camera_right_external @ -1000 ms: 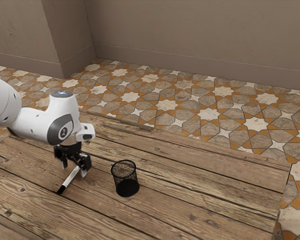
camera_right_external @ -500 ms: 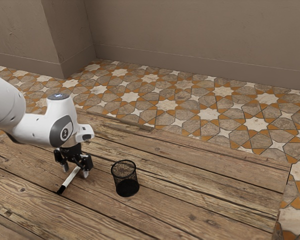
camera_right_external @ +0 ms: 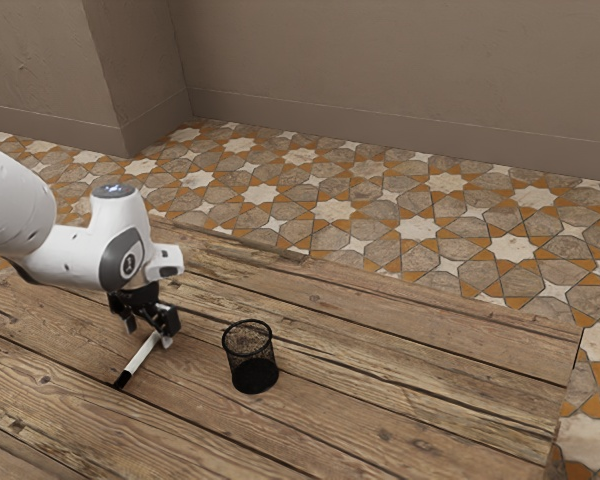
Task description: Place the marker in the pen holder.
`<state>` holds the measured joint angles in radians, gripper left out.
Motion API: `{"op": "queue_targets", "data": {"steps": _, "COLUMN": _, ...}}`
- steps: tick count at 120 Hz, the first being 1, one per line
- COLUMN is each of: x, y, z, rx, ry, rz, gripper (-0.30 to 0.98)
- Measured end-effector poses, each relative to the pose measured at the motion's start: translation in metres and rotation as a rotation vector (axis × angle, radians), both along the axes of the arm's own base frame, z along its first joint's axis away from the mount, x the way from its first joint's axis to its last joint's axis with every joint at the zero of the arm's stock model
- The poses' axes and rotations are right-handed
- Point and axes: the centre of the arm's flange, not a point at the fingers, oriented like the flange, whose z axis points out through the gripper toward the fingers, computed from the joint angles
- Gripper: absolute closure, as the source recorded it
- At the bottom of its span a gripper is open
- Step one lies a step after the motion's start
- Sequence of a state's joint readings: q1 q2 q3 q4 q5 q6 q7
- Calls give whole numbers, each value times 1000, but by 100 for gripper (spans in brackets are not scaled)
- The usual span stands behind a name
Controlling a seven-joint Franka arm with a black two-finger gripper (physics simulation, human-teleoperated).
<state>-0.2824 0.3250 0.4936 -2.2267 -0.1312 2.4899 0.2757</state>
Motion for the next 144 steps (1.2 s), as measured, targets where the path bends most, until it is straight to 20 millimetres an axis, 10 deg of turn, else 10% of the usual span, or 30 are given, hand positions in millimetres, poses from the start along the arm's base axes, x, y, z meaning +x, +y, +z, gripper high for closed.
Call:
{"op": "queue_targets", "data": {"steps": 35, "x": -2, "y": -6, "z": -1, "rx": -5, "ry": 7, "rz": -46, "gripper": 5}}
{"op": "queue_targets", "data": {"steps": 127, "x": -3, "y": -6, "z": 2, "rx": -10, "ry": 9, "rz": -89, "gripper": 72}}
{"op": "queue_targets", "data": {"steps": 144, "x": 4, "y": -24, "z": 33, "rx": -22, "ry": -50, "rz": -117, "gripper": 77}}
